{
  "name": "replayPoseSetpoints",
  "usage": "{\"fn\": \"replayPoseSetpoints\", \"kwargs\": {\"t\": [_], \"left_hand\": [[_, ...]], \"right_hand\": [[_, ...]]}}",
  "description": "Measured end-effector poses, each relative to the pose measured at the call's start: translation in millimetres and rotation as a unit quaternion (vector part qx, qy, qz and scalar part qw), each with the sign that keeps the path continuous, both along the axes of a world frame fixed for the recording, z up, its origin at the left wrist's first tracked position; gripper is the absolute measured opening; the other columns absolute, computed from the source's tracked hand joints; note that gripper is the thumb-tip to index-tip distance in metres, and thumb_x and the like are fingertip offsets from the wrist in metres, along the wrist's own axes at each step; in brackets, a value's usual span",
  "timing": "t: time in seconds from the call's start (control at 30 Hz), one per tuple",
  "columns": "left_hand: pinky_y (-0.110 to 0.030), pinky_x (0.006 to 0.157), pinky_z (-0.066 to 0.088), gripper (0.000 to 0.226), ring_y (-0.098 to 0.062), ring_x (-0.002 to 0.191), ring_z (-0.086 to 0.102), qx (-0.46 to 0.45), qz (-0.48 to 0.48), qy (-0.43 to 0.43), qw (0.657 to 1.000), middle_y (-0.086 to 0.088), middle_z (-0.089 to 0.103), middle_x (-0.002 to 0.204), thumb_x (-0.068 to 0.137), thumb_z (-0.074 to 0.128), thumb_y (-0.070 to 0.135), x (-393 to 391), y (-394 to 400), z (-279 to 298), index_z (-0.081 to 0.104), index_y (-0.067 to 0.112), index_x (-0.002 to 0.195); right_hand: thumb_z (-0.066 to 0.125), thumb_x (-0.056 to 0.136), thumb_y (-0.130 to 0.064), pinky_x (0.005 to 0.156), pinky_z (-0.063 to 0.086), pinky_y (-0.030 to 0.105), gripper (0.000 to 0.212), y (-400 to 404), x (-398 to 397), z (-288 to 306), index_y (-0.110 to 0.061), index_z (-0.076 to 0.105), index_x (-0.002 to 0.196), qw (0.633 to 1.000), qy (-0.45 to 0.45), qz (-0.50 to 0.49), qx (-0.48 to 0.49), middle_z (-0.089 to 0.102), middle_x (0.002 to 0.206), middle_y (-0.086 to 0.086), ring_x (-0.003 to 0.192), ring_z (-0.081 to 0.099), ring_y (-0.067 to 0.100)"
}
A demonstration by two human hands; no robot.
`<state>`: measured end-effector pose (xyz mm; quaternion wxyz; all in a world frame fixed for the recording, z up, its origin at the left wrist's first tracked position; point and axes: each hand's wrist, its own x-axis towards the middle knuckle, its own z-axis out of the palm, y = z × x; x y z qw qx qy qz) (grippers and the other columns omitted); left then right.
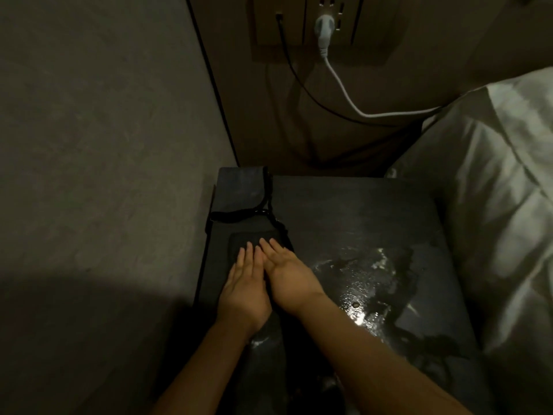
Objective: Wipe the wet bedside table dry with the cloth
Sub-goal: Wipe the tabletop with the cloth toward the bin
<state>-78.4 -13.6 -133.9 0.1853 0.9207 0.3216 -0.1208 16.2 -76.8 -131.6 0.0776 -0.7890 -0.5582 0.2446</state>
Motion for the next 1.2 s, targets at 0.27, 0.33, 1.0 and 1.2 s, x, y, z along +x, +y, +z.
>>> {"fn": "replayPoseSetpoints", "kwargs": {"t": [0.27, 0.33, 1.0, 1.2], "left_hand": [[-0.030, 0.118, -0.008, 0.073, -0.019, 0.145, -0.021, -0.041, 0.012, 0.026, 0.999, -0.009, -0.025, 0.157, 0.096, 0.032, 0.021, 33, -37, 6, -0.019, 0.009, 0.147], [-0.031, 0.119, -0.008, 0.071, -0.019, 0.145, -0.021, -0.043, 0.007, 0.027, 0.999, -0.009, -0.025, 0.156, 0.097, 0.030, 0.020, 40, -45, 6, -0.018, 0.009, 0.148], [-0.036, 0.120, -0.008, 0.074, -0.022, 0.144, -0.023, -0.051, -0.030, 0.017, 0.998, -0.013, -0.026, 0.155, 0.095, 0.032, 0.020, 104, -102, 8, -0.019, 0.006, 0.146], [-0.033, 0.118, -0.011, 0.075, -0.023, 0.145, -0.022, -0.050, -0.047, 0.002, 0.998, -0.013, -0.023, 0.156, 0.094, 0.034, 0.020, 127, -121, 10, -0.016, 0.004, 0.147]], "right_hand": [[0.030, 0.097, -0.021, 0.121, 0.003, 0.033, 0.057, -39, 25, 1, -0.013, 0.004, 0.147, 1.000, -0.022, -0.010, -0.013, 0.000, 0.158, 0.005, 0.146, -0.002, 0.019], [0.030, 0.097, -0.022, 0.121, 0.003, 0.033, 0.057, -47, 31, 0, -0.013, 0.003, 0.147, 1.000, -0.023, -0.015, -0.011, 0.000, 0.159, 0.005, 0.146, -0.002, 0.018], [0.034, 0.097, -0.022, 0.117, 0.001, 0.029, 0.057, -109, 93, -3, -0.018, 0.006, 0.147, 0.998, -0.035, -0.054, 0.009, 0.003, 0.158, 0.001, 0.146, 0.001, 0.015], [0.035, 0.097, -0.019, 0.117, 0.000, 0.027, 0.057, -129, 115, -3, -0.018, 0.008, 0.147, 0.996, -0.025, -0.079, 0.018, 0.005, 0.158, 0.002, 0.146, 0.002, 0.015]]}}
